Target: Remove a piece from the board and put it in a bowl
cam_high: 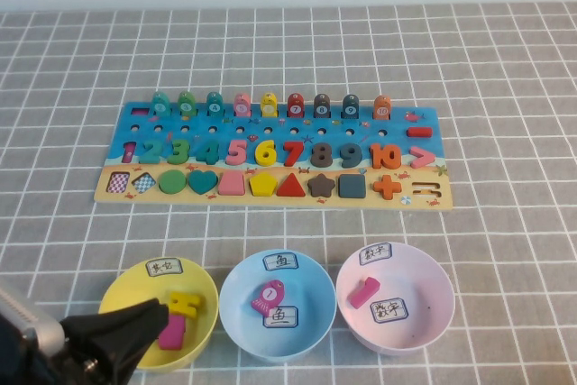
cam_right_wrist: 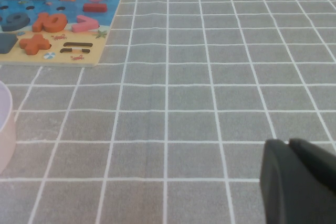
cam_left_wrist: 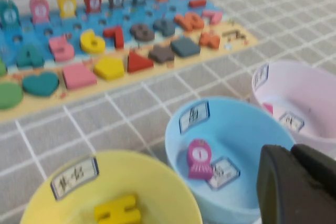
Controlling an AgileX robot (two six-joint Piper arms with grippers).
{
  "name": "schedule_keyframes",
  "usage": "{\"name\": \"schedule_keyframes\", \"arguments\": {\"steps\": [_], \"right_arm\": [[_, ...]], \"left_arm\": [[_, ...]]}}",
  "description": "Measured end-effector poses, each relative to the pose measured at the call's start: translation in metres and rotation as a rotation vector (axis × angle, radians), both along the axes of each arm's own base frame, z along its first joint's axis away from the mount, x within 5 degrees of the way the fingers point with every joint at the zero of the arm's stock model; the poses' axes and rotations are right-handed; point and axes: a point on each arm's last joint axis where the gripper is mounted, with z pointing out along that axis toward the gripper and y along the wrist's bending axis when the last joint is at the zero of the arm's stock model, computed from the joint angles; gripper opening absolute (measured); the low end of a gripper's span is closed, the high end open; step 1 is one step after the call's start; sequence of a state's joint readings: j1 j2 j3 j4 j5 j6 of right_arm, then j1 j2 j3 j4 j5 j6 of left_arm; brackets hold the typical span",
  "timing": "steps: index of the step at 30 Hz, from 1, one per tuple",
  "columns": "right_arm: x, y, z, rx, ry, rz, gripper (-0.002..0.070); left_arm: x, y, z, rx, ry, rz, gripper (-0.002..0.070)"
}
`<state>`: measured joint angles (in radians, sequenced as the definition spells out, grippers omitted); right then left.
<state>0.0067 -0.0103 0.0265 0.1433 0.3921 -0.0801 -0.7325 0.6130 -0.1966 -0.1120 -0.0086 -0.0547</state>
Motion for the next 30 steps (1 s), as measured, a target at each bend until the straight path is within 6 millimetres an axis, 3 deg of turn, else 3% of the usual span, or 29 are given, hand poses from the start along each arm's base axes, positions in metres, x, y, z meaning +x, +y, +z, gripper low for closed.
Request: {"name": "schedule_keyframes", "arguments": {"steps": [12,18,30], "right_arm": [[0.0,0.0,0.0,0.0,-0.004,0.0,-0.0017],[0.0,0.0,0.0,0.0,-0.004,0.0,-0.0017],[0.0,0.0,0.0,0.0,-0.004,0.0,-0.0017]], "left_arm": [[0.002,0.001,0.004,-0.045,-0.173,0.001,-0.0001],[-0.007,0.012,-0.015,-0.133,-0.368,0.027,-0.0001],[-0.009,0.029,-0.01,-0.088,-0.499,0.14,-0.0001]]}}
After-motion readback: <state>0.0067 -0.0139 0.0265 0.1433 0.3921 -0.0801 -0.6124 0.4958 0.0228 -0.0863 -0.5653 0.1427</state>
